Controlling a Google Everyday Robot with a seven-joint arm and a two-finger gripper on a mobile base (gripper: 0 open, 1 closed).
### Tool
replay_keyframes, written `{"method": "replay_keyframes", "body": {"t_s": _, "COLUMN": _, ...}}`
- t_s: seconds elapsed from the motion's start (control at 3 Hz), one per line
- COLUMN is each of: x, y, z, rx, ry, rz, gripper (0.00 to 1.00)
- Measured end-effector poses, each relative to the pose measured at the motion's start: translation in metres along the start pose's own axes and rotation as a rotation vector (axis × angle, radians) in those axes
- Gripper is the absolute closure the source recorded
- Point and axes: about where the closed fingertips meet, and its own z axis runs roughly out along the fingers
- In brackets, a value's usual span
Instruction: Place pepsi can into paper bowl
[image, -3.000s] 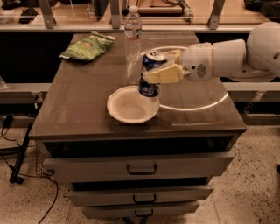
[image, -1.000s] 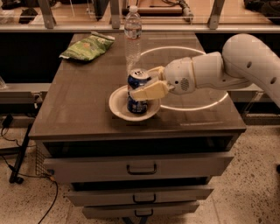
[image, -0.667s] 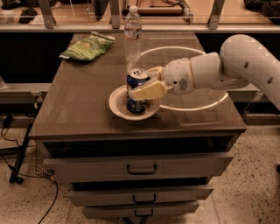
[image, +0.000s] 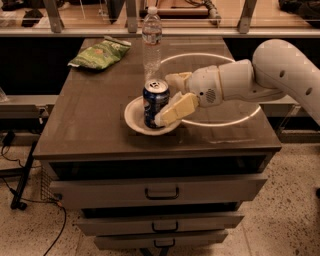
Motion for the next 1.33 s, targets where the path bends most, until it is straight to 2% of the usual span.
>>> {"method": "replay_keyframes", "body": {"t_s": 0.33, "x": -0.030, "y": -0.022, "z": -0.049, "rx": 0.128, "ry": 0.010, "rz": -0.087, "gripper": 0.00}}
{"method": "replay_keyframes", "body": {"t_s": 0.67, "x": -0.095, "y": -0.040, "z": -0.131, "rx": 0.339, "ry": -0.002, "rz": -0.240, "gripper": 0.00}}
{"method": "replay_keyframes", "body": {"t_s": 1.0, "x": -0.157, "y": -0.037, "z": -0.190, "rx": 0.534, "ry": -0.011, "rz": -0.399, "gripper": 0.00}}
{"method": "replay_keyframes", "body": {"t_s": 1.33, "x": -0.165, "y": -0.037, "z": -0.194, "rx": 0.549, "ry": -0.019, "rz": -0.411, "gripper": 0.00}}
